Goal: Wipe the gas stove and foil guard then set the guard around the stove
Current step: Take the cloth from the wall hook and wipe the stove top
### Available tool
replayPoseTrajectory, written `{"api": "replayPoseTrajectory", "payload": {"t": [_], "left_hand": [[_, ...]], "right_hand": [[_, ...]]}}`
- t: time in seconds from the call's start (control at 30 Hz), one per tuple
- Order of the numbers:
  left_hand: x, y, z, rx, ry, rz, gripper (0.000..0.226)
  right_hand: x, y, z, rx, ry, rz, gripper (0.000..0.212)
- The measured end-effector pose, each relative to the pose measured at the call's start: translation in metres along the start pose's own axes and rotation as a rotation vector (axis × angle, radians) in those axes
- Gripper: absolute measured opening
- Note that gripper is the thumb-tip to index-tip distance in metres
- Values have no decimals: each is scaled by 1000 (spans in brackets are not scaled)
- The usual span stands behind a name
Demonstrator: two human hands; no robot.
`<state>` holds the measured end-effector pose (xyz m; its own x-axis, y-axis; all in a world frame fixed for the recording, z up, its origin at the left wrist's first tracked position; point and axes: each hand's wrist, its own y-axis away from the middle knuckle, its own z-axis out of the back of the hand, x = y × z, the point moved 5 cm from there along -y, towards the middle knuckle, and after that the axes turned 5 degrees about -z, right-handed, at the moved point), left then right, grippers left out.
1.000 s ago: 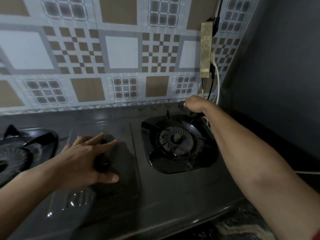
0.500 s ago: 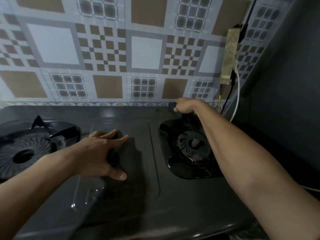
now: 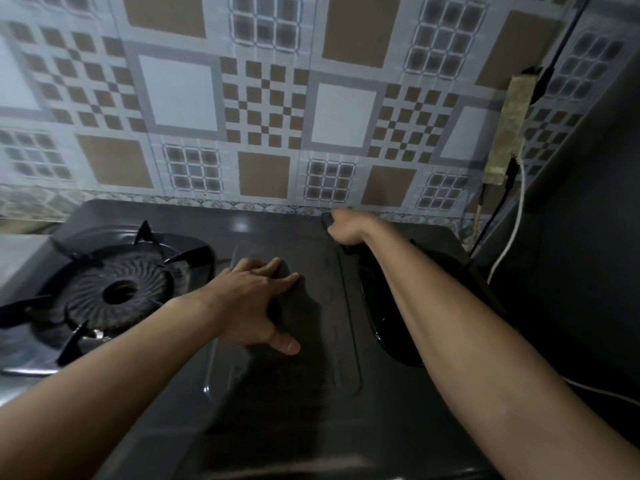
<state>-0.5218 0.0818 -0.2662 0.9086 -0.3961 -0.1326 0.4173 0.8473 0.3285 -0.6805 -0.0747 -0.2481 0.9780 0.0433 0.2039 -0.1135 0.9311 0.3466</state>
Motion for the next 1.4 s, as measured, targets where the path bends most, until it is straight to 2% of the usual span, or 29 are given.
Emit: {"api": "replayPoseTrajectory", "payload": {"t": [0.1, 0.2, 0.37, 0.6, 0.73, 0.83, 0.93, 1.0, 1.2, 1.3, 1.4], "left_hand": [[0, 2, 2, -34, 30, 0, 129], [-4, 12, 5, -60, 66, -15, 127], [0, 50, 18, -198, 172, -34, 100], [71, 112, 20, -396, 146, 50, 71], [122, 136, 2, -404, 10, 86, 83], [146, 145, -13, -359, -56, 125, 75], [162, 147, -23, -269, -47, 175, 82], [169, 146, -25, -230, -45, 175, 89], [184, 149, -21, -182, -136, 116, 90], [195, 148, -20, -176, -110, 84, 97], [196, 146, -23, -212, -67, 41, 97]], "right_hand": [[6, 11, -9, -94, -133, 14, 39], [13, 31, -3, -134, -207, 36, 51], [35, 77, 6, -74, -163, 77, 56], [85, 156, -20, -48, -131, 110, 56], [123, 210, -51, -68, -137, 136, 53], [145, 245, -82, -57, -145, 126, 42], [150, 268, -116, -39, -114, 74, 53], [149, 274, -136, -108, -70, 51, 57], [148, 278, -169, -416, -116, -67, 52], [149, 279, -174, -469, -108, -184, 52], [168, 285, -183, -495, -137, -193, 51]]}}
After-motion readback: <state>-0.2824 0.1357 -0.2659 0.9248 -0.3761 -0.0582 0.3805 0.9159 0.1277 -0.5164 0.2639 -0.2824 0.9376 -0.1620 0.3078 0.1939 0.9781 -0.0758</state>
